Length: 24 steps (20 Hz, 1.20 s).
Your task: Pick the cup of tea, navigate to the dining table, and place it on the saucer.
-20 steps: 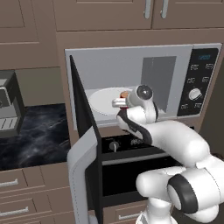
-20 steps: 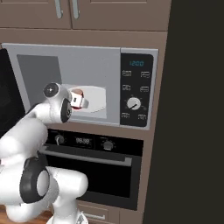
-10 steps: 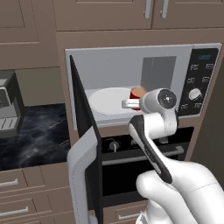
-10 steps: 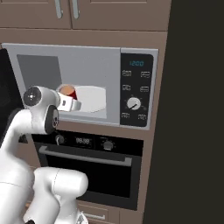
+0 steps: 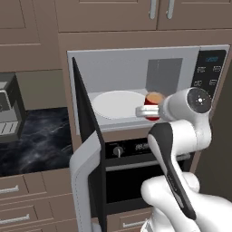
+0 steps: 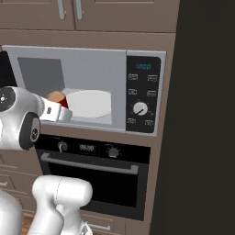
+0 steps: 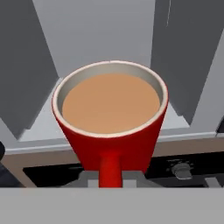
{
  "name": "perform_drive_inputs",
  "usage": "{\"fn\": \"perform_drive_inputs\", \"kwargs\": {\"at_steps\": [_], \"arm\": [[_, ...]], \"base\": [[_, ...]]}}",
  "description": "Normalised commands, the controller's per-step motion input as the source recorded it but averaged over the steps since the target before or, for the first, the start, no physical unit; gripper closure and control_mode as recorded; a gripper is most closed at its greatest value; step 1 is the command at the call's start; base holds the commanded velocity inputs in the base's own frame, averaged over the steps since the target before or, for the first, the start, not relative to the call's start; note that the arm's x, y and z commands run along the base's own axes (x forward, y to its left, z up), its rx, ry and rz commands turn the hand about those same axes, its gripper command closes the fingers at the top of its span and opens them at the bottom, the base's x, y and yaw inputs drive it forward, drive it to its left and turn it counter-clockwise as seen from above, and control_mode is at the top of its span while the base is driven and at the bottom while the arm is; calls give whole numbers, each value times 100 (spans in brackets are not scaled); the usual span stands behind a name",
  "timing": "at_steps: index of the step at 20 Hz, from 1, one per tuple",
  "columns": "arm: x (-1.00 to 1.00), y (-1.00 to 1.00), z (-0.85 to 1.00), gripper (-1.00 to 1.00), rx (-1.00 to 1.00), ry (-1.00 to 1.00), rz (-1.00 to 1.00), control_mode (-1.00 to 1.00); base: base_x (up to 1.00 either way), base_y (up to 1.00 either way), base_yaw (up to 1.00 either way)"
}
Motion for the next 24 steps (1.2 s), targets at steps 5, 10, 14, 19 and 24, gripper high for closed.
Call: {"fn": "perform_drive_inputs", "kwargs": {"at_steps": [5, 10, 14, 19, 24], "arm": [[-82, 0, 9, 100, 0, 27, 0, -100], [-19, 0, 0, 100, 0, 3, 0, -100], [0, 0, 0, 100, 0, 0, 0, 100], [0, 0, 0, 100, 0, 0, 0, 100], [0, 0, 0, 100, 0, 0, 0, 100]], "base": [[0, 0, 0], [0, 0, 0], [0, 0, 0], [-54, 0, 0], [-100, -1, 1]]}}
